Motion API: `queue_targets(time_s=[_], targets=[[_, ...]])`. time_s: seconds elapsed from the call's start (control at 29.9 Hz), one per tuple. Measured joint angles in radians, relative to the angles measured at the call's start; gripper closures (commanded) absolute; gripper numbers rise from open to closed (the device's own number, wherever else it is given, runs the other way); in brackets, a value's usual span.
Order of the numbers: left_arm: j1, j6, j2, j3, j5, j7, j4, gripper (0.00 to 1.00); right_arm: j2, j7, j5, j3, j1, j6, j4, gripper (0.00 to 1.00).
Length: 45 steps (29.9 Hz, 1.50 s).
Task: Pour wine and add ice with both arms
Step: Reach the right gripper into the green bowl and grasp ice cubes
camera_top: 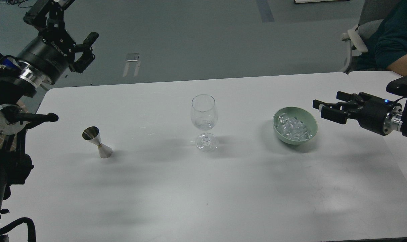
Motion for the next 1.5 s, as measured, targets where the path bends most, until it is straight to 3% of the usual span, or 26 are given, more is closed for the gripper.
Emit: queue_targets(time_s=[0.17, 0.27, 0.33, 0.4, 0.57, 0.64, 1.5], targets=[[0.0, -0.001, -0.018, 0.02, 0.002, 0.002, -0.001, 0.02, 0.031, 0.001, -0.023, -0.042, 0.022, 0.0, -0.038, 0.0], [0.004, 0.0, -0.031, 0.027, 0.003, 0.002, -0.005, 0.02, 0.063, 0.001, -0.024, -0.048, 0.026, 0.0, -0.058, 0.07], [0.006, 0.001, -0.035, 0.027, 0.003, 0.002, -0.006, 0.02, 0.079, 0.001, -0.024, -0.05, 0.027, 0.0, -0.069, 0.3], [0.006, 0.001, -0.036, 0.028, 0.003, 0.002, -0.007, 0.02, 0.087, 0.001, -0.024, -0.052, 0.027, 0.0, -0.075, 0.37], [0.006, 0.001, -0.036, 0.028, 0.003, 0.002, -0.007, 0.02, 0.099, 0.001, -0.024, -0.074, 0.027, 0.0, -0.083, 0.38], [0.006, 0.001, -0.036, 0.028, 0.003, 0.002, -0.007, 0.02, 0.109, 0.001, -0.024, -0.078, 0.027, 0.0, -0.09, 0.44], [0.016, 0.001, -0.041, 0.028, 0.003, 0.002, -0.011, 0.02, 0.205, -0.005, -0.025, -0.108, 0.054, 0.0, -0.183, 0.42]])
